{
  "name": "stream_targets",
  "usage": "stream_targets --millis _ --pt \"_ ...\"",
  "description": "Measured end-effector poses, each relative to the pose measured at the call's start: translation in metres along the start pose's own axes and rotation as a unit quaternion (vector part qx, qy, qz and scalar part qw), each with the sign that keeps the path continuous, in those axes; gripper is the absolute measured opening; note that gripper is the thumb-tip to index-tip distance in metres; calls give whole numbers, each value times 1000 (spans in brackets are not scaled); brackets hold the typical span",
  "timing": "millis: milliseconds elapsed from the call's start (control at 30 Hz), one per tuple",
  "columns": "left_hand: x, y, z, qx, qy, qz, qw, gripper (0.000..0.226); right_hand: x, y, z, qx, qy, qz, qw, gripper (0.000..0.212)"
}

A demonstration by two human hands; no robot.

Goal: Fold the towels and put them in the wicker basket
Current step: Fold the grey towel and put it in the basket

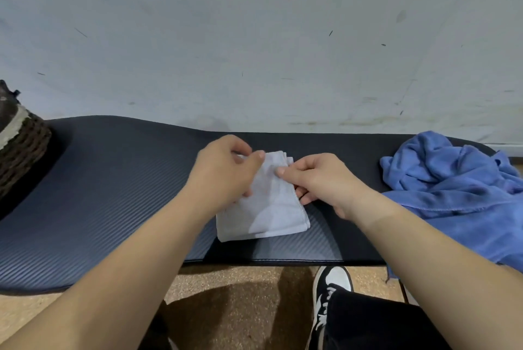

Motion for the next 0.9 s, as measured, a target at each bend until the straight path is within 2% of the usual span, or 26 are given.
stream_targets --millis 100,267,367,433,500,533,600,667,700,900 --pt "-26 32 4 52 27 -69 996 38 -5 -8 2 29 11 68 997 29" --pt "-52 27 8 2 96 -47 994 45 -8 -1 7 14 -30 65 997 26" --pt "-54 24 8 -2 106 -7 994 54 -8 3 9 33 -30 132 990 31" --pt "-54 24 8 -1 109 2 994 56 -19 12 10 92 19 208 974 37" --pt "-55 24 9 -6 108 19 994 58 -41 16 15 135 116 252 951 46" --pt "-55 25 9 -6 107 30 994 56 -48 11 17 122 161 262 944 56" --pt "-53 28 9 -8 100 44 994 46 -48 -11 18 28 198 295 934 84" --pt "-53 32 9 -10 95 54 994 35 -29 -37 21 -92 170 350 917 101" --pt "-54 35 10 -9 95 60 994 32 -22 -45 23 -124 161 378 903 104" --pt "-42 52 12 32 52 68 996 27 -22 -68 25 -73 165 426 887 114"
Point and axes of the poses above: each hand's wrist, its own z-axis away from the middle knuckle, its own y-axis out of the back of the hand, x = y × z, the point moved 9 cm from there along -z, towards the middle knuckle, and after that the axes turned 7 degrees about z, right-handed, at the moved point
